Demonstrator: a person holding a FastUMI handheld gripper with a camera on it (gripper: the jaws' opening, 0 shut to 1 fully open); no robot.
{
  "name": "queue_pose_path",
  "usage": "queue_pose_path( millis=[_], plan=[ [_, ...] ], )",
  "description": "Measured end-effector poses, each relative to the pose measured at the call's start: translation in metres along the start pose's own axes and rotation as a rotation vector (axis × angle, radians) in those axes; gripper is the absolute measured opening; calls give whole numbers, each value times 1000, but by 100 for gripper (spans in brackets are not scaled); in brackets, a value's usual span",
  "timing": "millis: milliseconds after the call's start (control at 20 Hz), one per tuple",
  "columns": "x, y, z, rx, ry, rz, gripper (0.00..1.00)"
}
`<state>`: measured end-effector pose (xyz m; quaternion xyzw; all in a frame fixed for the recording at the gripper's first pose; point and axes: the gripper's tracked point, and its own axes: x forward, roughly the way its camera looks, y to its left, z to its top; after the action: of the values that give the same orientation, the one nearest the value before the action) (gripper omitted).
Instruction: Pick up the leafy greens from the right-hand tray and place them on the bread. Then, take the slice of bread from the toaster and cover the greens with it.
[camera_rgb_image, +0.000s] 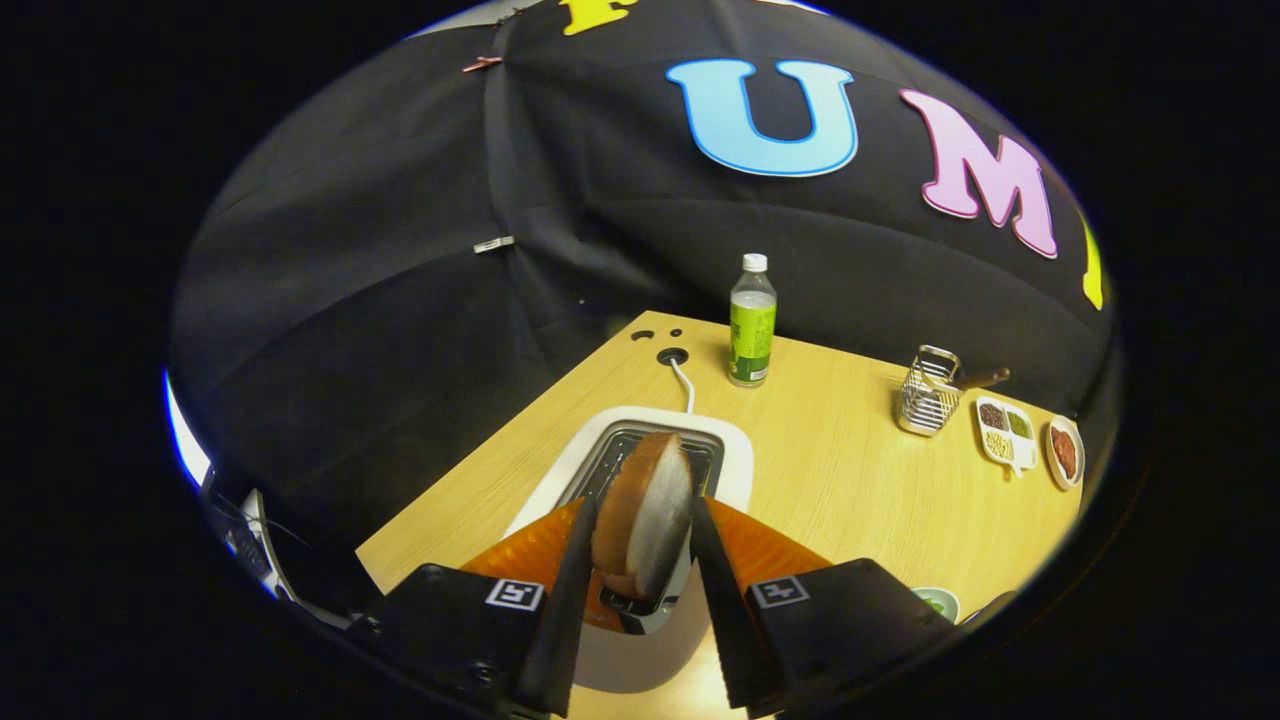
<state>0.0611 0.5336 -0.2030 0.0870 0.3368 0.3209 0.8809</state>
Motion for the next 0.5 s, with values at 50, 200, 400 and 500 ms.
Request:
queue_pose_path(
  millis=[50, 200, 400, 500],
  plan=[
    [2, -1, 1, 20, 4, -7, 52],
    [2, -3, -1, 64, 24, -36, 22],
    [-7, -5, 4, 78, -3, -64, 14],
    [-16, -3, 15, 89, -38, -51, 14]
  ],
)
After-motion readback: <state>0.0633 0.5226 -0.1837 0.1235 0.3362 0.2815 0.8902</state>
